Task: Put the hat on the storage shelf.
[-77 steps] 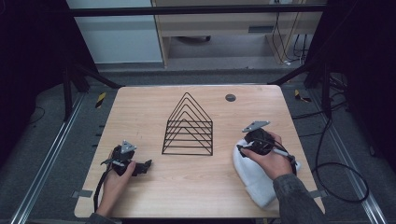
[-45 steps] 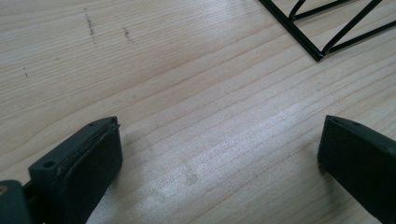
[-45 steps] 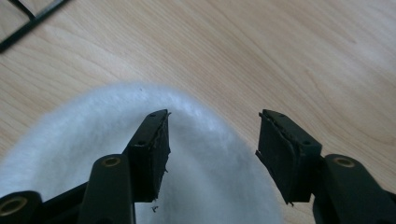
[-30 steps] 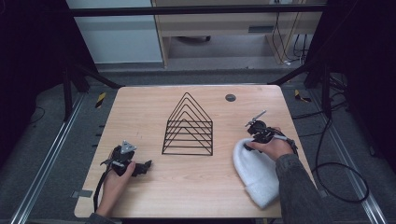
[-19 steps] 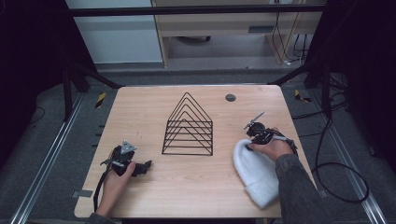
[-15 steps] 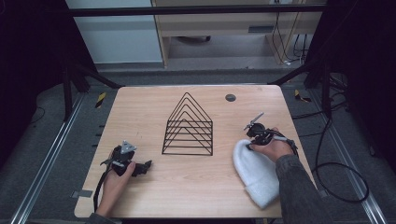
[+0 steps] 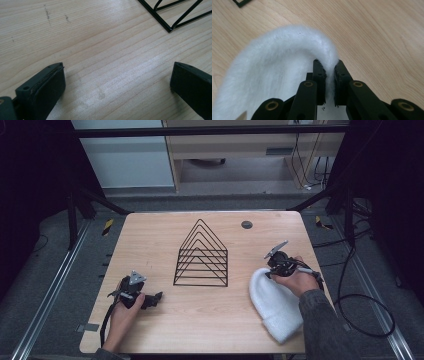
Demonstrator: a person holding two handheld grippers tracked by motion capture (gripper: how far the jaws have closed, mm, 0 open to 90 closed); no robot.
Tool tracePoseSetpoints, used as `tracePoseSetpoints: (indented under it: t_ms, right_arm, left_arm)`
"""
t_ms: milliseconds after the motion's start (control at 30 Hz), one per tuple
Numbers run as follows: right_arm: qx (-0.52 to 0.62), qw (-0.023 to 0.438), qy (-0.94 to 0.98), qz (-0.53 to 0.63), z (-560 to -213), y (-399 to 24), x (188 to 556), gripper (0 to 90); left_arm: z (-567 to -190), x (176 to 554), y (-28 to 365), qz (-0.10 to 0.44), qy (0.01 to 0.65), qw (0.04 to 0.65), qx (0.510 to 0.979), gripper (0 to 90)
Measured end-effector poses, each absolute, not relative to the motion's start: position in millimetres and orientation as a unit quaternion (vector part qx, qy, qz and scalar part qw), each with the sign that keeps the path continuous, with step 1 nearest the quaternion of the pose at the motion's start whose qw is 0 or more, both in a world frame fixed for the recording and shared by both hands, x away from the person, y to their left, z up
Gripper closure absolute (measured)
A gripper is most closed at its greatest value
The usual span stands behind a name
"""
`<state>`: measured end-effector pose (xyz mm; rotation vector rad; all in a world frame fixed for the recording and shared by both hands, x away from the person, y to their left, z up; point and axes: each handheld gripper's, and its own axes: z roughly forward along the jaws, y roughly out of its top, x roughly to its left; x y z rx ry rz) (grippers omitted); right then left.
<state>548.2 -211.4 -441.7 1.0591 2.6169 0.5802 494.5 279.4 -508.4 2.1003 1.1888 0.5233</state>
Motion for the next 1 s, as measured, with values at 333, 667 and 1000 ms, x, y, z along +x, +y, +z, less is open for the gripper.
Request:
tracePoseSetpoints:
  t_ms: [333, 667, 1000]
  right_arm:
    - [0.357, 0.168, 0.881, 0.26, -414.4, -223.3, 517.1, 82.8]
    - [0.327, 0.231, 0.839, 0.369, -352.0, -221.7, 458.7, 83.6]
    - [0.292, 0.284, 0.803, 0.435, -280.1, -189.9, 435.4, 84.0]
  left_arm:
    - [-508.4, 494.5, 279.4, 0.2, 0.454, 0.33, 0.803, 0.0]
    - [-508.0, 494.0, 279.0, 0.198, 0.452, 0.332, 0.804, 0.0]
    - [-456.4, 477.0, 268.1, 0.237, 0.392, 0.377, 0.805, 4.9]
